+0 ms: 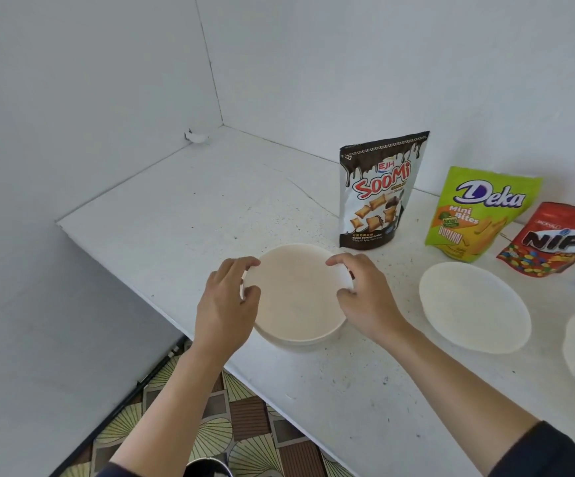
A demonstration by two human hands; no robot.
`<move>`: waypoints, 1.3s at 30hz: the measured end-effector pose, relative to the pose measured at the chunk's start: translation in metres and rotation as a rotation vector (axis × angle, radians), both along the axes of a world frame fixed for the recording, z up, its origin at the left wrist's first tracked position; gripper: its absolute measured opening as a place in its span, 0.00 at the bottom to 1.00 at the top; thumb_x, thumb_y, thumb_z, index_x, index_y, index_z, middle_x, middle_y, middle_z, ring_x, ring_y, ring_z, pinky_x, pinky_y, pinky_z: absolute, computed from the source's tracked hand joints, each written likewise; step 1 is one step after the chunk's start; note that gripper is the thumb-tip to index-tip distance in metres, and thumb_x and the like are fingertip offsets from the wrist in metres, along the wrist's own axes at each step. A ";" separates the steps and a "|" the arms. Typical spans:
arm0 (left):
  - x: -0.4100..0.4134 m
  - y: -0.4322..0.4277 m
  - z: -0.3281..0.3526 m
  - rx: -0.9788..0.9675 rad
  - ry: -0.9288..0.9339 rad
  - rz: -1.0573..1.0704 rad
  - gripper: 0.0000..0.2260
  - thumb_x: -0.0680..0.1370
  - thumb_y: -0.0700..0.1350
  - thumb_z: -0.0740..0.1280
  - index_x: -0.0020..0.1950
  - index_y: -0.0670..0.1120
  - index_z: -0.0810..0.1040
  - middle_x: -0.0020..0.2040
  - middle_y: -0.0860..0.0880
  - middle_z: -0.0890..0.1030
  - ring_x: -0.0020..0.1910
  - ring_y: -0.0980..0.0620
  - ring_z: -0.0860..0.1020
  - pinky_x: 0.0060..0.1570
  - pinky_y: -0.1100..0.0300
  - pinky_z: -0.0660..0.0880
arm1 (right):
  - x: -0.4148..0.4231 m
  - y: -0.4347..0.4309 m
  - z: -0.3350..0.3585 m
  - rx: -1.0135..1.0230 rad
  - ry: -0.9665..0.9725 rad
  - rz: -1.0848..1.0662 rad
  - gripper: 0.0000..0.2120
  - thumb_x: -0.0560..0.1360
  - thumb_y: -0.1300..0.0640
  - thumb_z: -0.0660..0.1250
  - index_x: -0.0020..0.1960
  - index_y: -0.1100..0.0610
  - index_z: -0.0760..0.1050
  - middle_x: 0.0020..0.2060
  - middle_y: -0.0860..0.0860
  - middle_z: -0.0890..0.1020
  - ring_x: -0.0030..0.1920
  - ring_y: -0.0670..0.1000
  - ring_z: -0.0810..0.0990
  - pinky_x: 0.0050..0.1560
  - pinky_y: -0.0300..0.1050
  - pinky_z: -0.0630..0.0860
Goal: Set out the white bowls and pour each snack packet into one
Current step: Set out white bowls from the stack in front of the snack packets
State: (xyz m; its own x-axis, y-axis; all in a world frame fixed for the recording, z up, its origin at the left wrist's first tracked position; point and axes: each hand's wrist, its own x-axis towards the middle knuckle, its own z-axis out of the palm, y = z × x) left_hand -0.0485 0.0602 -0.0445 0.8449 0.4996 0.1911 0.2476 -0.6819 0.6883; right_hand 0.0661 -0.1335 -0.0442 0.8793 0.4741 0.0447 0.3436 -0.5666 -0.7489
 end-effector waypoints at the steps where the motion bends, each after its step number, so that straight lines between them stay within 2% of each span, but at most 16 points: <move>1: 0.000 0.001 0.001 0.025 -0.006 -0.001 0.19 0.78 0.36 0.64 0.65 0.52 0.76 0.60 0.59 0.75 0.55 0.52 0.75 0.47 0.54 0.75 | 0.001 0.000 0.000 -0.009 -0.005 0.011 0.26 0.72 0.72 0.62 0.65 0.51 0.73 0.59 0.50 0.74 0.54 0.46 0.73 0.43 0.28 0.69; 5: 0.003 0.001 0.007 -0.045 0.050 -0.030 0.18 0.78 0.36 0.64 0.64 0.53 0.77 0.57 0.56 0.76 0.48 0.54 0.78 0.46 0.54 0.77 | 0.003 -0.003 -0.001 -0.023 -0.020 0.002 0.26 0.73 0.72 0.62 0.66 0.51 0.73 0.58 0.51 0.75 0.54 0.47 0.72 0.44 0.27 0.67; 8: 0.003 -0.005 0.008 -0.053 0.083 -0.026 0.19 0.77 0.36 0.65 0.66 0.52 0.76 0.57 0.55 0.77 0.46 0.49 0.80 0.48 0.49 0.79 | -0.001 -0.001 -0.002 -0.039 -0.049 -0.039 0.26 0.74 0.71 0.62 0.67 0.50 0.73 0.54 0.51 0.75 0.47 0.47 0.73 0.41 0.29 0.66; 11: 0.001 -0.007 0.005 -0.089 0.056 0.001 0.19 0.77 0.38 0.70 0.64 0.55 0.76 0.56 0.57 0.77 0.45 0.54 0.80 0.48 0.53 0.78 | -0.007 0.000 -0.003 -0.055 -0.064 -0.074 0.25 0.75 0.70 0.61 0.67 0.49 0.72 0.51 0.50 0.73 0.44 0.46 0.72 0.38 0.31 0.65; 14: 0.003 -0.005 0.004 -0.067 0.081 0.030 0.21 0.77 0.34 0.66 0.64 0.56 0.77 0.56 0.59 0.77 0.41 0.54 0.79 0.48 0.56 0.74 | -0.009 -0.001 -0.003 -0.085 -0.078 -0.056 0.26 0.75 0.70 0.61 0.67 0.49 0.71 0.52 0.51 0.74 0.42 0.47 0.72 0.36 0.32 0.63; 18: 0.002 -0.005 0.006 -0.072 0.097 -0.002 0.21 0.78 0.33 0.63 0.64 0.54 0.77 0.56 0.60 0.76 0.41 0.51 0.79 0.48 0.59 0.71 | -0.006 -0.005 0.001 -0.111 -0.050 -0.013 0.26 0.75 0.70 0.60 0.67 0.48 0.70 0.56 0.50 0.74 0.42 0.47 0.71 0.38 0.34 0.63; 22: 0.002 0.000 0.007 -0.135 0.086 -0.005 0.21 0.79 0.33 0.61 0.65 0.55 0.76 0.58 0.55 0.77 0.35 0.50 0.75 0.45 0.56 0.72 | -0.004 -0.009 0.007 -0.151 -0.078 0.028 0.26 0.77 0.69 0.59 0.70 0.49 0.69 0.59 0.51 0.77 0.48 0.49 0.72 0.48 0.43 0.65; 24: 0.002 0.001 0.006 -0.170 0.063 -0.032 0.21 0.80 0.32 0.59 0.65 0.55 0.75 0.59 0.54 0.77 0.32 0.49 0.73 0.40 0.58 0.72 | -0.004 -0.009 0.010 -0.144 -0.103 0.038 0.25 0.77 0.69 0.59 0.70 0.50 0.69 0.55 0.49 0.79 0.45 0.47 0.73 0.46 0.42 0.65; 27: 0.001 -0.001 0.008 -0.206 0.030 -0.055 0.22 0.80 0.31 0.57 0.66 0.54 0.74 0.59 0.52 0.79 0.37 0.47 0.74 0.35 0.65 0.71 | -0.007 -0.011 0.012 -0.073 -0.084 0.025 0.23 0.78 0.69 0.59 0.68 0.50 0.71 0.38 0.41 0.73 0.34 0.42 0.69 0.35 0.36 0.63; 29: 0.001 -0.002 0.013 -0.160 0.028 -0.051 0.22 0.81 0.32 0.57 0.67 0.54 0.75 0.56 0.52 0.80 0.37 0.47 0.74 0.37 0.64 0.70 | -0.012 -0.011 0.012 -0.073 -0.098 0.035 0.22 0.79 0.67 0.59 0.69 0.50 0.69 0.50 0.47 0.78 0.43 0.44 0.74 0.41 0.37 0.68; 31: 0.005 -0.002 0.023 -0.109 0.020 -0.063 0.22 0.81 0.32 0.57 0.68 0.55 0.75 0.55 0.53 0.80 0.35 0.50 0.72 0.37 0.63 0.70 | -0.014 -0.012 0.015 -0.040 -0.107 0.008 0.23 0.80 0.68 0.59 0.70 0.49 0.69 0.66 0.50 0.73 0.55 0.45 0.73 0.49 0.30 0.68; 33: 0.011 -0.004 0.035 -0.114 -0.007 -0.101 0.22 0.81 0.33 0.57 0.68 0.55 0.75 0.57 0.55 0.79 0.43 0.50 0.74 0.45 0.59 0.71 | -0.013 -0.017 0.027 0.055 -0.076 -0.030 0.24 0.79 0.70 0.58 0.69 0.50 0.70 0.69 0.49 0.71 0.59 0.41 0.69 0.51 0.22 0.64; 34: 0.015 -0.007 0.041 -0.134 -0.023 -0.114 0.23 0.81 0.33 0.57 0.67 0.56 0.75 0.58 0.56 0.79 0.49 0.48 0.75 0.49 0.58 0.72 | -0.012 -0.021 0.036 0.098 -0.052 -0.042 0.25 0.78 0.71 0.57 0.69 0.50 0.70 0.69 0.48 0.71 0.60 0.41 0.68 0.53 0.22 0.63; 36: 0.024 -0.016 0.054 -0.173 -0.050 -0.139 0.23 0.81 0.33 0.57 0.66 0.57 0.76 0.57 0.56 0.79 0.52 0.48 0.76 0.51 0.61 0.73 | -0.008 -0.035 0.049 0.176 -0.002 -0.068 0.28 0.75 0.72 0.56 0.68 0.48 0.71 0.67 0.50 0.75 0.62 0.50 0.73 0.54 0.39 0.70; 38: 0.031 -0.030 0.064 -0.195 -0.076 -0.180 0.23 0.81 0.33 0.57 0.65 0.57 0.77 0.57 0.64 0.79 0.53 0.54 0.76 0.50 0.70 0.70 | -0.006 -0.052 0.058 0.228 0.044 -0.102 0.30 0.73 0.72 0.56 0.64 0.43 0.73 0.61 0.55 0.79 0.57 0.60 0.78 0.46 0.56 0.75; 39: 0.034 -0.039 0.067 -0.205 -0.084 -0.207 0.23 0.81 0.33 0.58 0.65 0.58 0.77 0.58 0.67 0.78 0.54 0.56 0.76 0.50 0.71 0.69 | -0.006 -0.063 0.061 0.232 0.049 -0.121 0.29 0.72 0.71 0.57 0.61 0.41 0.74 0.57 0.59 0.79 0.52 0.61 0.79 0.43 0.57 0.77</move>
State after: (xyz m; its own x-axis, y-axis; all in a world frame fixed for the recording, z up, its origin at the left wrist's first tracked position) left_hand -0.0141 0.0216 0.0221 0.9182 0.3542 0.1774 0.0546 -0.5567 0.8289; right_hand 0.0600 -0.1968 0.0165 0.9329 0.3474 0.0955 0.2437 -0.4130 -0.8775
